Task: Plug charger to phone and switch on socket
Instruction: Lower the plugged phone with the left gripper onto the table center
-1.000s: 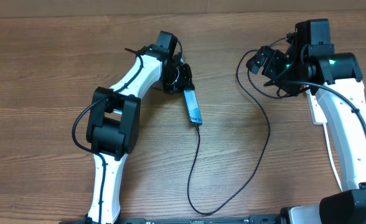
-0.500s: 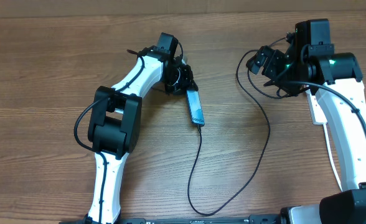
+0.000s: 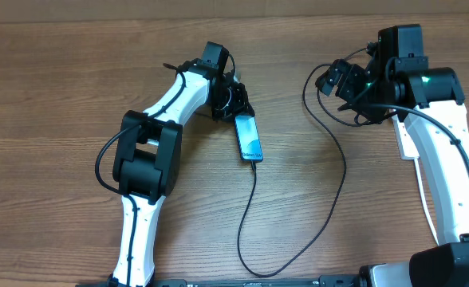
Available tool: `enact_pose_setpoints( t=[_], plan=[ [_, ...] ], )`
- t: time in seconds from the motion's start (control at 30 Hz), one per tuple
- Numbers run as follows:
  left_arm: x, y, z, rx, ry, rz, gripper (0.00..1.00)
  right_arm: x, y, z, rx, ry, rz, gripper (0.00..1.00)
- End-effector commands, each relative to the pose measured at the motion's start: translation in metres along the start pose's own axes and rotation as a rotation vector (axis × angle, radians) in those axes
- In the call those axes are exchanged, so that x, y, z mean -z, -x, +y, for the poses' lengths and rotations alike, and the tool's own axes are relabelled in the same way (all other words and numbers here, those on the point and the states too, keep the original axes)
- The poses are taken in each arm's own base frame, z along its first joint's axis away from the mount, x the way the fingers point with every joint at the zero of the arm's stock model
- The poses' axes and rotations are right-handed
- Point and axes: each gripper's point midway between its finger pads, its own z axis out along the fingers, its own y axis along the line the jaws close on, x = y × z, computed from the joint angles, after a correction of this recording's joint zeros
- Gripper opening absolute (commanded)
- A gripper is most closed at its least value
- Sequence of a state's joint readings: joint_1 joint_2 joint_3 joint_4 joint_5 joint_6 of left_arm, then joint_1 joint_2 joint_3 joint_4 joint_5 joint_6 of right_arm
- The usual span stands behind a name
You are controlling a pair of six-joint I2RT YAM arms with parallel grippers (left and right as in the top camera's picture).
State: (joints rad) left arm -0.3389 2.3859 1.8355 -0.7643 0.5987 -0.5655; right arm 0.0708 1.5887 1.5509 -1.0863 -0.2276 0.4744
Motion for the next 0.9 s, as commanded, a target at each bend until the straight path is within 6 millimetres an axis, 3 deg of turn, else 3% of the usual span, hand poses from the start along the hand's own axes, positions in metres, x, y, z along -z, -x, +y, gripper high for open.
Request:
enact_pose_setpoints(
  t=[0.0,0.23,0.37,0.6,0.87],
  plan=[
    [-0.013,-0.006,0.015,0.010,0.052,0.024,0.24,0.010,0.006,0.001,0.006,0.004,-0.035,1.00],
    [-0.012,-0.008,0.025,0.025,0.103,0.024,0.27,0.010,0.004,0.000,0.005,0.001,-0.030,1.00],
    [-0.012,-0.010,0.028,0.034,0.117,0.033,0.44,0.010,0.004,0.000,0.004,0.001,-0.029,1.00],
    [-0.011,-0.014,0.031,0.046,0.131,0.046,0.64,0.010,0.004,0.000,0.004,0.000,-0.028,1.00],
    [-0.009,-0.020,0.044,0.068,0.200,0.055,0.76,0.010,0.004,0.000,0.004,0.000,-0.029,1.00]
  ],
)
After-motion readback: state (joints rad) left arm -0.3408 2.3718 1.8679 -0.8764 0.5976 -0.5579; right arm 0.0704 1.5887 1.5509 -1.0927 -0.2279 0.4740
